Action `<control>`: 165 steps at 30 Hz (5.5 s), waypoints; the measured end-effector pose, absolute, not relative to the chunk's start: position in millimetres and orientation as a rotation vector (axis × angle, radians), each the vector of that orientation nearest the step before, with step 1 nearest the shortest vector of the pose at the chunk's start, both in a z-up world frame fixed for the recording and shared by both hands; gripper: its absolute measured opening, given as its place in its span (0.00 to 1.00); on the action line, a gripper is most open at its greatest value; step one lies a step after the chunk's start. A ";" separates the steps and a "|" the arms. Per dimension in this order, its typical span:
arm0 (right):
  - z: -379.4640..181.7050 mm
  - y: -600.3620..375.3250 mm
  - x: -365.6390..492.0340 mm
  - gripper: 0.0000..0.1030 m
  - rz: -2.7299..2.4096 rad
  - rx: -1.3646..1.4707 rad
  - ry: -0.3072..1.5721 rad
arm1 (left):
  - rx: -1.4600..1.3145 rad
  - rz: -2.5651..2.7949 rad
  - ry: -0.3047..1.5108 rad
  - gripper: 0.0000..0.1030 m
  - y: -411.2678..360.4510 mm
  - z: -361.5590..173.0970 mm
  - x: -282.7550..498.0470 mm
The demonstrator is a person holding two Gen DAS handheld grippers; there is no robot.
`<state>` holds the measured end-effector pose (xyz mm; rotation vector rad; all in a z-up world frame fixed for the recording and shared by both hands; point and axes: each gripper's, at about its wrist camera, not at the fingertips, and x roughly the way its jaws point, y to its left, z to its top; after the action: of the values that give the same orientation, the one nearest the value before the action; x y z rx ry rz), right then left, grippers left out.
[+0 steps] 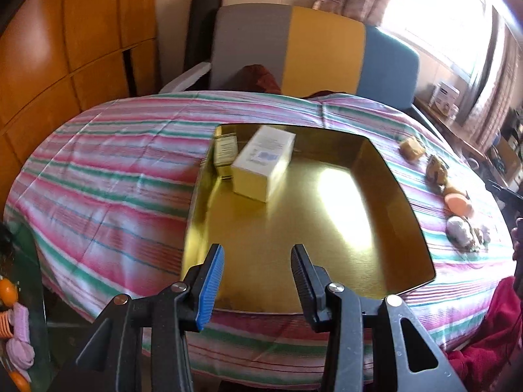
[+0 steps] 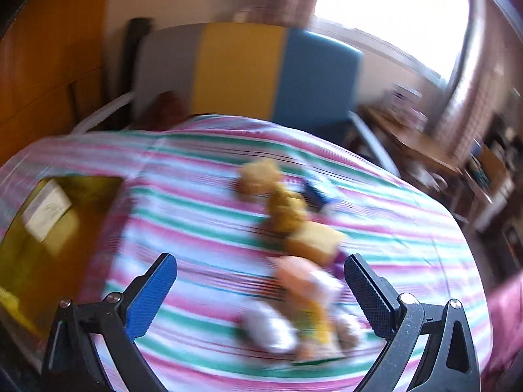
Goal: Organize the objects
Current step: 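Withdraw both tools from the tray toward the remaining items, then grasp the clear plastic bag bundle with the left tool while the right tool approaches the rolled cloth, then release the plastic bag in the tray with the left tool while the right tool grasps the rolled cloth, then carry the white rolled cloth into the tray and open the right tool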
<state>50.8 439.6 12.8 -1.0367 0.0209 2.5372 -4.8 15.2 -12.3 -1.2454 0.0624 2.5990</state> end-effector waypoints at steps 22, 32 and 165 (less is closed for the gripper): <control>-17.3 567.5 110.6 1.00 2.293 -0.874 0.639 | -1.171 1.869 0.283 0.41 298.5 -22.3 31.1; -14.3 574.3 115.8 1.00 2.333 -0.828 0.742 | -1.381 1.828 0.054 0.58 377.4 -74.2 -11.5; -88.5 58.1 -67.4 0.34 3.010 -2.039 0.091 | -1.363 2.797 -0.213 0.51 -97.4 -50.2 -20.0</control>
<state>-67.4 58.1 -88.5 -2.0391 0.0906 3.0098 -20.0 -97.4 -50.2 -1.3627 -0.2129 2.7971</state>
